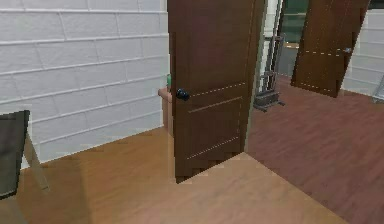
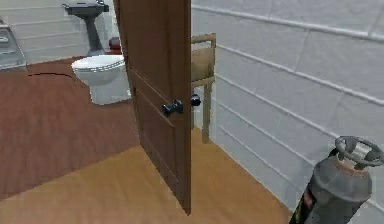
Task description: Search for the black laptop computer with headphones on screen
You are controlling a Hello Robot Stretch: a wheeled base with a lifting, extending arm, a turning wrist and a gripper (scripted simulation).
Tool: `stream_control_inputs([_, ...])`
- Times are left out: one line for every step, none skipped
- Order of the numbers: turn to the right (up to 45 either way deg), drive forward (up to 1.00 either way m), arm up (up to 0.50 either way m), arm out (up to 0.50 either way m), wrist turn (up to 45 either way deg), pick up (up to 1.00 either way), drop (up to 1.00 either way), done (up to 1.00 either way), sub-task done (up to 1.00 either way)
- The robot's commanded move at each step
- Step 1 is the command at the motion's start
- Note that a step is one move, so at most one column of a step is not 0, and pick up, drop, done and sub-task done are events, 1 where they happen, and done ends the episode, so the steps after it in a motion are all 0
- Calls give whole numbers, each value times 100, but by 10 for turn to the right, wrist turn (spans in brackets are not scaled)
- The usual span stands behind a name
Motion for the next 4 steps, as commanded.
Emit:
stream_control_inputs([0,5,0,0,0,0,0,0,0])
stream_control_inputs([-450,0,0,0,0,0,0,0,0])
stream_control_inputs([-210,0,0,0,0,0,0,0,0])
stream_control_inputs([0,30,0,0,0,0,0,0,0])
